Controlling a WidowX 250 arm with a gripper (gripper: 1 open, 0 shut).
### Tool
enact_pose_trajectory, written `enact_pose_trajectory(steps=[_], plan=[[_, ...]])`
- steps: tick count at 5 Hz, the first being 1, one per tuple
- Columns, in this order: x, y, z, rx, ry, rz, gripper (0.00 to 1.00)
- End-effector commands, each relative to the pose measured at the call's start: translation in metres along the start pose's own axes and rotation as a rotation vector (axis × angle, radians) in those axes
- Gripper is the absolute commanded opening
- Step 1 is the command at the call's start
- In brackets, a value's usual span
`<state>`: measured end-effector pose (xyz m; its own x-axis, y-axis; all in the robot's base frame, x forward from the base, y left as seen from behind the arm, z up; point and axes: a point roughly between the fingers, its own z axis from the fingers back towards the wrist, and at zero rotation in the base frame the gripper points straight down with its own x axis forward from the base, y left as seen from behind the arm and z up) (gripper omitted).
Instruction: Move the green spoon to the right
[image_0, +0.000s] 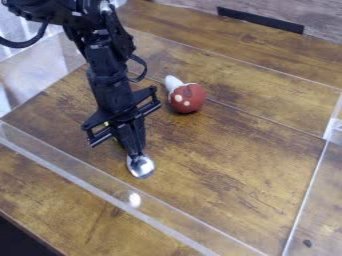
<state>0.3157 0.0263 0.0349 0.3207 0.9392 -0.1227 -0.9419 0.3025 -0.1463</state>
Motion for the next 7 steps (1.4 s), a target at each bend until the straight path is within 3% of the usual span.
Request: enact_pose_trajectory(steps=[1, 2, 3, 4, 6, 7], plan=[[0.006, -0.02, 0.025, -0.025, -0.05, -0.075, 0.0], [-0.002, -0.038, 0.041, -0.007, -0.081, -0.163, 0.0], [-0.031, -0.055, 0.048, 0.004, -0.085, -0.379, 0.0], [-0.052, -0.059, 0.052, 0.007, -0.09, -0.455, 0.0], [-0.033, -0.052, 0.049, 0.02, -0.122, -0.411, 0.0], [-0.029, -0.043, 0.047, 0.023, -0.143, -0.338, 0.0]])
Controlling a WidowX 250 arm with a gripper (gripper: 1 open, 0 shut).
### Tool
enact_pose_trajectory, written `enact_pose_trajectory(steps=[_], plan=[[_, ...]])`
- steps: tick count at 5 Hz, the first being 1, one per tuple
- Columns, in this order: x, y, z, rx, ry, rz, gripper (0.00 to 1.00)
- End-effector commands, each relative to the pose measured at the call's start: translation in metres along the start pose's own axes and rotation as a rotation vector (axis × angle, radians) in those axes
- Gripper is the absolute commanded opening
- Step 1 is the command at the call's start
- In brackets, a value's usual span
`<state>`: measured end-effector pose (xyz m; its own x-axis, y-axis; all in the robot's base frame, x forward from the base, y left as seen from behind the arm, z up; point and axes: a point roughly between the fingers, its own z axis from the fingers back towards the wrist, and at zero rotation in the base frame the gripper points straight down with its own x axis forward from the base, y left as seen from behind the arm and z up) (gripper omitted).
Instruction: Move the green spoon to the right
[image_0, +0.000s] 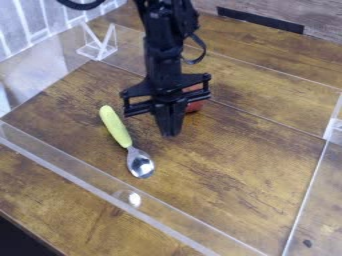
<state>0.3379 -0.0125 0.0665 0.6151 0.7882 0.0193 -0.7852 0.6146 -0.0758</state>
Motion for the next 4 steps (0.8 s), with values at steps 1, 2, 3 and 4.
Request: enact_pose_trajectory(steps=[1, 2, 3, 4], plan=[[0.0053, 0.002, 0.0294, -0.052, -0.067, 0.038, 0.0], [0.0031, 0.0042, 0.0327, -0.045, -0.08, 0.059, 0.0], [0.0026, 0.0064, 0.0336, -0.038, -0.09, 0.044, 0.0], [0.0013, 0.0073, 0.0351, -0.032, -0.1, 0.02, 0.0]])
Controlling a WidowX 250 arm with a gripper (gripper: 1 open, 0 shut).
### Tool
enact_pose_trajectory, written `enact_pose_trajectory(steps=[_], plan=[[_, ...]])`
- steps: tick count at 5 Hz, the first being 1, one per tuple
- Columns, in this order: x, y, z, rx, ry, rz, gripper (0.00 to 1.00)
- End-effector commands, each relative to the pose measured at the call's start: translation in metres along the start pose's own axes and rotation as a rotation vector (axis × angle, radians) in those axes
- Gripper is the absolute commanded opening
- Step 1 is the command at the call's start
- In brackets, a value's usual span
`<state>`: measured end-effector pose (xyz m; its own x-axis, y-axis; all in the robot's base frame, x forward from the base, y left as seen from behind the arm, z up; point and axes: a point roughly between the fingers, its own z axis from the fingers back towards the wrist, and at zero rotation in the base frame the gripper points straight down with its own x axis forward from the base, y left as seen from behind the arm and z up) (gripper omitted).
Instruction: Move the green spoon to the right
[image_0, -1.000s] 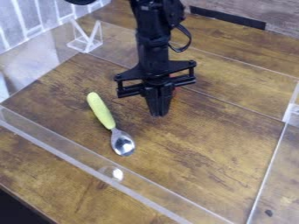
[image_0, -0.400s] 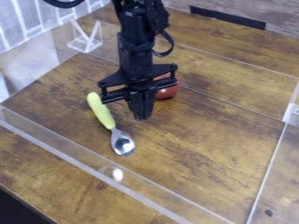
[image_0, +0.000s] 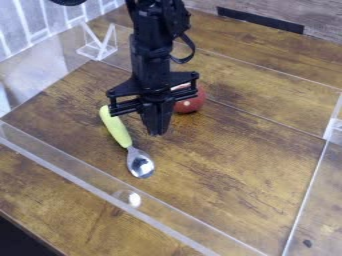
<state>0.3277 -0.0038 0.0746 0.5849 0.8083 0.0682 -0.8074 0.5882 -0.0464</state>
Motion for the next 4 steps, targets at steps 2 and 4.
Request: enact_pose_trajectory(steps=[2, 4], plan=[[0.006, -0.006, 0.034, -0.052, -0.066, -0.047, 0.0], [-0.009, -0.018, 0.039, -0.026, -0.09, 0.068, 0.0]])
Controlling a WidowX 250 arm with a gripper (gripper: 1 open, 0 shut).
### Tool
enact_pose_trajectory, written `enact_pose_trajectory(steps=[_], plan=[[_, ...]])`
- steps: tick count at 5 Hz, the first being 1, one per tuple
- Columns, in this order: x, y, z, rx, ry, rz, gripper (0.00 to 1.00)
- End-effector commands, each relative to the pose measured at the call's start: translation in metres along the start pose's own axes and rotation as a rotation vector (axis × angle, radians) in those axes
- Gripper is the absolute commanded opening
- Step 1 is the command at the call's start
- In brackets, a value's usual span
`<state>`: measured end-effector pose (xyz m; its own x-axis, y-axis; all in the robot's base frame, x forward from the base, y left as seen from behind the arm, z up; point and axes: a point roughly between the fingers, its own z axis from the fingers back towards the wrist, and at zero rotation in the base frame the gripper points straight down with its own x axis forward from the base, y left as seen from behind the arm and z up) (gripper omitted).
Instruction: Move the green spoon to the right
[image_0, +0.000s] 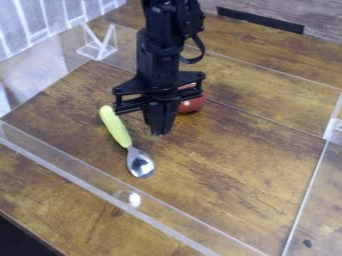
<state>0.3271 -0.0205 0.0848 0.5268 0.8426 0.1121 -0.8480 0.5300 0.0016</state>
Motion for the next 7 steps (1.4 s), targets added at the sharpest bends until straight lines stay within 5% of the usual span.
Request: enact_pose_trajectory(steps=[1, 5, 6, 7], plan=[[0.006, -0.007, 0.029, -0.076, -0.046, 0.007, 0.0], [0.036, -0.002, 0.013, -0.02, -0.063, 0.17, 0.0], [0.056, 0.011, 0.017, -0.016, -0.029, 0.227, 0.0], [0.076, 0.031, 0.014, -0.02, 0.014, 0.312, 1.0]])
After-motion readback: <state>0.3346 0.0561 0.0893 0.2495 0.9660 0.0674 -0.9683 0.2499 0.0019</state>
